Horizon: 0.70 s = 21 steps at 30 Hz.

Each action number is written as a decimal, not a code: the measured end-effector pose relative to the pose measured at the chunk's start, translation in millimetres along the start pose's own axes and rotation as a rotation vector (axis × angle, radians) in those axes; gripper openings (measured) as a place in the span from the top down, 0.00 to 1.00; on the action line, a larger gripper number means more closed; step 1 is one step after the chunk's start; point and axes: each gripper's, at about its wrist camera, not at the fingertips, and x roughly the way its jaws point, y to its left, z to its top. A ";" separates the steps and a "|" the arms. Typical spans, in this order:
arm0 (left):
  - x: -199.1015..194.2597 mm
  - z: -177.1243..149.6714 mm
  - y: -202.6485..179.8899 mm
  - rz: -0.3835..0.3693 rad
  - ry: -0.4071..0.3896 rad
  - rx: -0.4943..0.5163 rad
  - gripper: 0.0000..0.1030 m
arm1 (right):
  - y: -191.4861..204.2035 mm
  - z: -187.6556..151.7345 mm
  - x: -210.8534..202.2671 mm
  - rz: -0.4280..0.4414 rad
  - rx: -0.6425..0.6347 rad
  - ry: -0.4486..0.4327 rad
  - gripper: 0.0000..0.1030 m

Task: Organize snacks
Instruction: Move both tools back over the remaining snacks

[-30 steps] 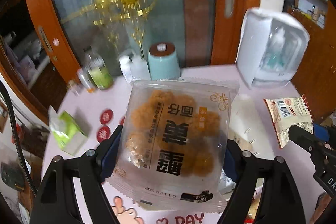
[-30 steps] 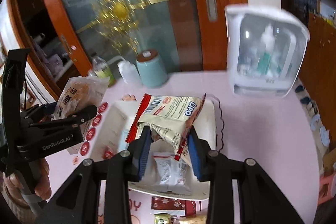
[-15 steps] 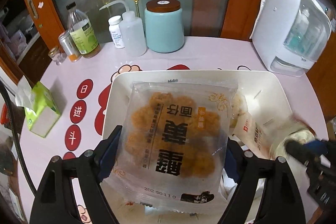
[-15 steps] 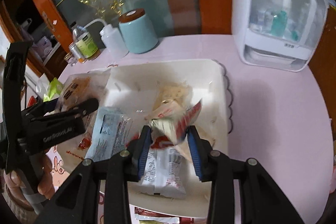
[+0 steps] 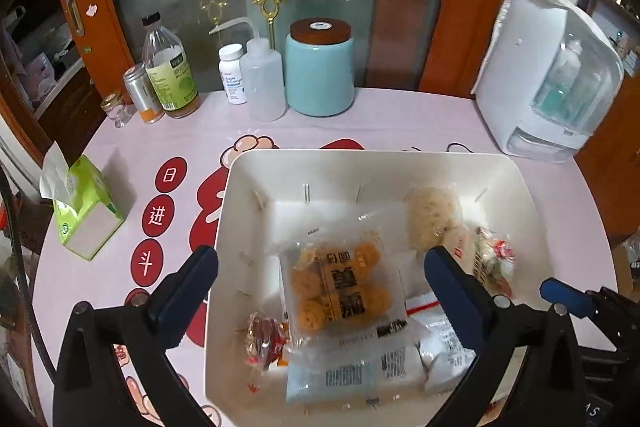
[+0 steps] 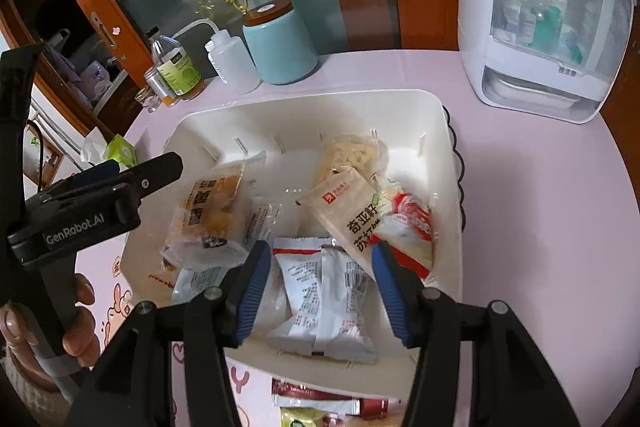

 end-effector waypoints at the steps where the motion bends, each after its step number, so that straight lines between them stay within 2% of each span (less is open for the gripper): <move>1: -6.2 -1.9 -1.1 0.001 -0.005 0.006 0.00 | 1.6 -2.4 -6.3 -0.008 -0.009 -0.009 0.48; 6: -39.9 -13.2 -7.4 -0.033 -0.013 0.031 0.00 | 7.6 -14.6 -45.2 -0.028 -0.025 -0.041 0.48; 13: -116.6 -32.8 -13.2 -0.062 -0.079 0.075 0.00 | 13.5 -39.8 -117.7 -0.060 -0.014 -0.135 0.48; 21: -183.5 -86.6 -28.3 -0.102 -0.099 0.200 0.00 | 8.1 -92.2 -165.2 -0.129 -0.034 -0.150 0.48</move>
